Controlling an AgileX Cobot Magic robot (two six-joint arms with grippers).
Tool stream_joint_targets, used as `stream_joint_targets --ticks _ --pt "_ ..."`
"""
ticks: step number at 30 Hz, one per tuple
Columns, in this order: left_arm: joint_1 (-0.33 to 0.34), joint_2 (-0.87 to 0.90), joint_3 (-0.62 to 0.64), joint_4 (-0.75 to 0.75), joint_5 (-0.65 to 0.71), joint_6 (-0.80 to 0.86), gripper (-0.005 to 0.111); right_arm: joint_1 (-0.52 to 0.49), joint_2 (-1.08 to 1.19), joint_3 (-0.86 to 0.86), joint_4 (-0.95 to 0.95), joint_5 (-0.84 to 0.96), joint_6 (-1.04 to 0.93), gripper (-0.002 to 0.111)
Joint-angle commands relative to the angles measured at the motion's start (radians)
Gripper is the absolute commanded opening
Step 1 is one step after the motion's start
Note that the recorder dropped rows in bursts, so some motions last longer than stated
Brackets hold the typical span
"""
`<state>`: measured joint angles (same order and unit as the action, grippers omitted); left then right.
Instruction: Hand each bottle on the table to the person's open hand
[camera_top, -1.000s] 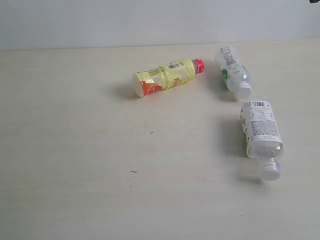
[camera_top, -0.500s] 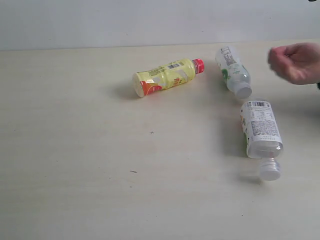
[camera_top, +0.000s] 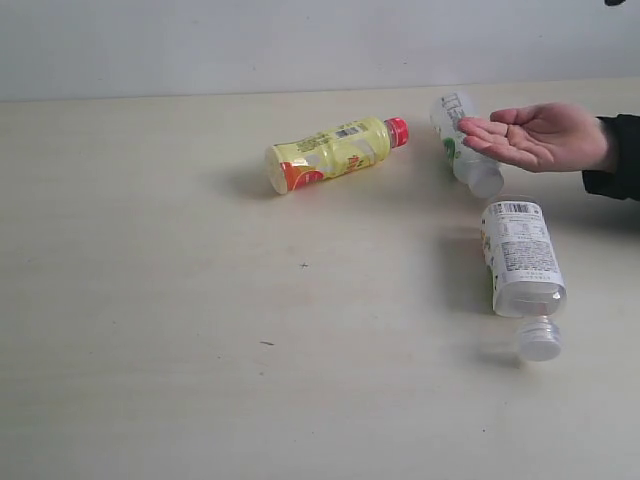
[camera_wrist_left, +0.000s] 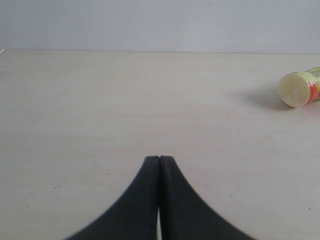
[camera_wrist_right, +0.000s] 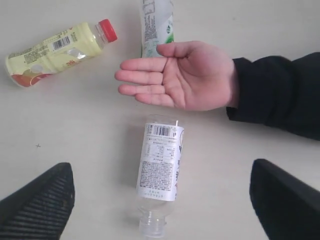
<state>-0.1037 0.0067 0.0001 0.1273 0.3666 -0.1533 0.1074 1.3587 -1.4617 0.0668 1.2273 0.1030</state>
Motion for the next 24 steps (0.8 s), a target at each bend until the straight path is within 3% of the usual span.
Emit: stream_joint_targets --ticks 1,6,14,24 --pt "0.004 -0.007 0.000 -0.007 -0.010 -0.004 0.000 -0.003 -0.005 0.092 0.004 -0.006 0.002 0.089" --pt "0.004 -0.007 0.000 -0.007 -0.010 -0.004 0.000 -0.003 0.004 0.220 0.005 -0.006 0.002 0.089" --pt "0.004 -0.007 0.000 -0.007 -0.010 -0.004 0.000 -0.003 0.061 0.374 0.012 -0.153 0.039 0.089" --pt "0.004 -0.007 0.000 -0.007 -0.010 -0.004 0.000 0.004 0.184 0.389 0.057 -0.246 0.039 0.084"
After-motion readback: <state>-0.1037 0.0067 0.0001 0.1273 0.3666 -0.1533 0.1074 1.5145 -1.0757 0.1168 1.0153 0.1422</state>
